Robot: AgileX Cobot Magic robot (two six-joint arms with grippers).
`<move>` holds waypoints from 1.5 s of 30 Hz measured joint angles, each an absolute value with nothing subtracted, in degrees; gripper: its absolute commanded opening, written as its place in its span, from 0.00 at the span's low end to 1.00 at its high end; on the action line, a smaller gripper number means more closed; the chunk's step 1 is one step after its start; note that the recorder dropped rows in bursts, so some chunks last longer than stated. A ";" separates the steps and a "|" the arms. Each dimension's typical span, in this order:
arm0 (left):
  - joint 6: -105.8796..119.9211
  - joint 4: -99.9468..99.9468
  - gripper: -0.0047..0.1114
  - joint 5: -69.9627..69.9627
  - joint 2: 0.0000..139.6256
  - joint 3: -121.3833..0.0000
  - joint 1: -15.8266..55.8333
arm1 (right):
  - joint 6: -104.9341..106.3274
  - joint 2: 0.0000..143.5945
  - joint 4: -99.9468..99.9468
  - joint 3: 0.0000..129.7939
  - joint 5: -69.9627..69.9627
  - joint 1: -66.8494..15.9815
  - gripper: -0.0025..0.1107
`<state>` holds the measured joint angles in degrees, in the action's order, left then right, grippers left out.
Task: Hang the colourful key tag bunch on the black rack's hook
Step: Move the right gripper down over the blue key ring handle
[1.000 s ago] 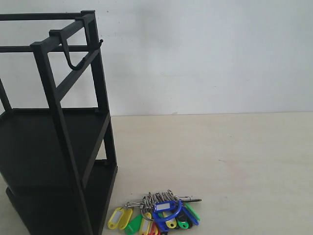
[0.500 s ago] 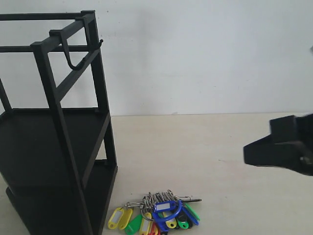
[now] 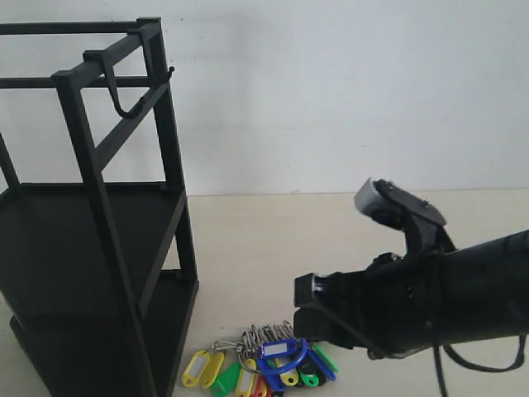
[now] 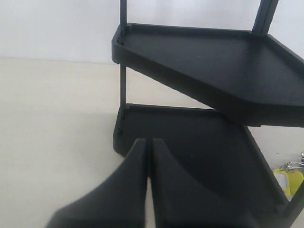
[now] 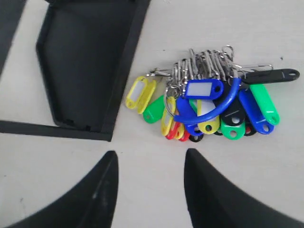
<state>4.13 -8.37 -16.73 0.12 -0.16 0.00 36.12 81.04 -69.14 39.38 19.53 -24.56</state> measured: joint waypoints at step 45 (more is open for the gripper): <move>4.13 -8.37 0.08 -16.73 0.12 -0.16 0.00 | 32.41 107.42 -82.83 49.70 4.45 -31.92 0.38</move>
